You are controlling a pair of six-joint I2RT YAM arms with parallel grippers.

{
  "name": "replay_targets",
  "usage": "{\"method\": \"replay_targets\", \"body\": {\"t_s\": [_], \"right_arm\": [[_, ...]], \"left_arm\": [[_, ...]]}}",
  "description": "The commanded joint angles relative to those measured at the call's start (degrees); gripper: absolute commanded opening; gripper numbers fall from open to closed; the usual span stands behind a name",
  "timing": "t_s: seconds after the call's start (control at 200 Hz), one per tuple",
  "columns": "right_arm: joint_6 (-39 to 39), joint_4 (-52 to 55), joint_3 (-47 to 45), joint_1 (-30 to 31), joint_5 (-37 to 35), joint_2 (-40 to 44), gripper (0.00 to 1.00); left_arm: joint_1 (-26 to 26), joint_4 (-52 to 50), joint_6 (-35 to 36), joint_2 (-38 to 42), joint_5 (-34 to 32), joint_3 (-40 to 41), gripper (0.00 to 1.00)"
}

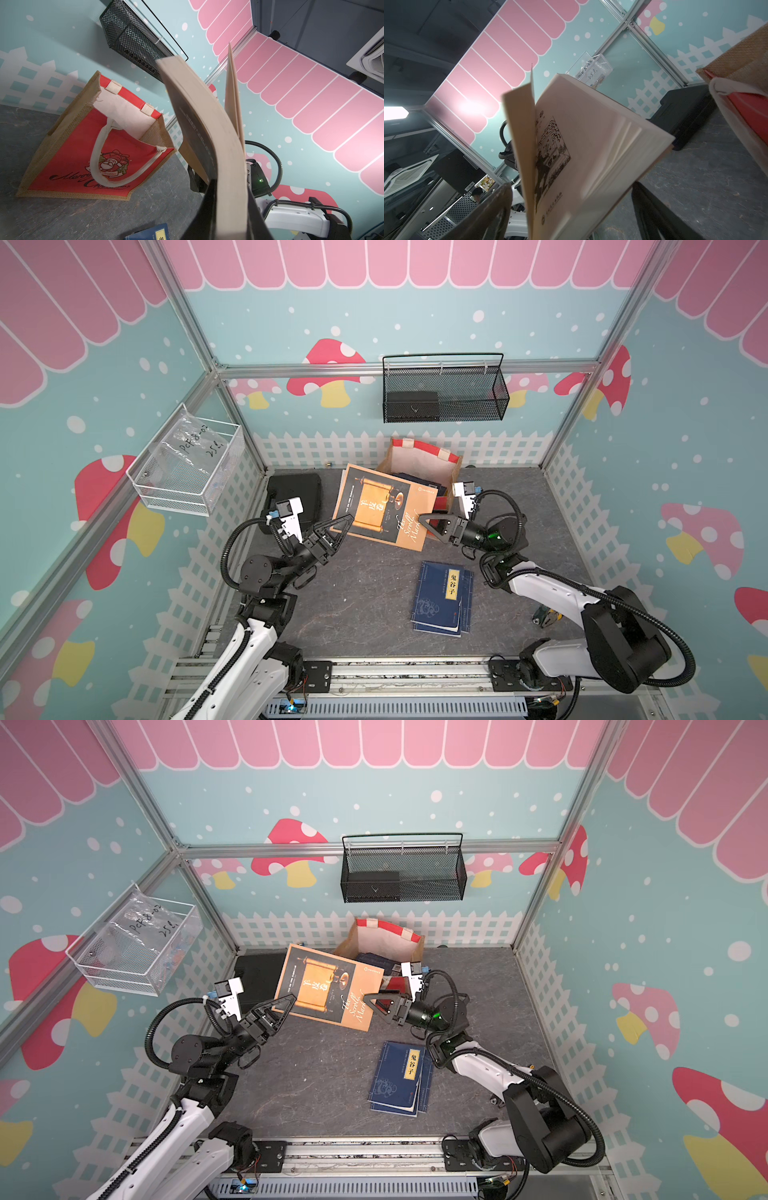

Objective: Put the books into the canvas bag
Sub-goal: Pick up the book from the book.

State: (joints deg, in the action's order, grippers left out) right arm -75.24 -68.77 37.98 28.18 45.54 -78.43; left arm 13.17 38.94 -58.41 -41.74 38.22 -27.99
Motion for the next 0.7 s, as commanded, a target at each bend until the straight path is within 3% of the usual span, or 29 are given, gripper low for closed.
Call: {"method": "replay_targets", "body": {"t_s": [0.0,0.435,0.565,0.65,0.695], "right_arm": [[-5.44,-10.75,1.67,0.46,2.36,0.41,0.81],[0.74,0.24,3.47,0.45,1.61,5.41,0.28],[1.76,2.54,4.48,0.38,1.22,5.53,0.17],[3.54,7.05,6.04,0.24,0.88,5.82,0.07],[4.94,10.72,7.49,-0.09,0.78,6.15,0.03]], "left_arm": [[-0.17,4.83,-0.63,-0.19,0.25,0.07,0.00],[-0.07,2.94,0.83,-1.33,0.32,0.04,0.00],[-0.08,2.43,0.96,-1.74,0.72,0.05,0.00],[-0.07,1.44,1.48,-1.44,0.87,-0.16,0.18],[-0.07,0.25,2.15,-1.31,0.90,-0.46,0.43]]}}
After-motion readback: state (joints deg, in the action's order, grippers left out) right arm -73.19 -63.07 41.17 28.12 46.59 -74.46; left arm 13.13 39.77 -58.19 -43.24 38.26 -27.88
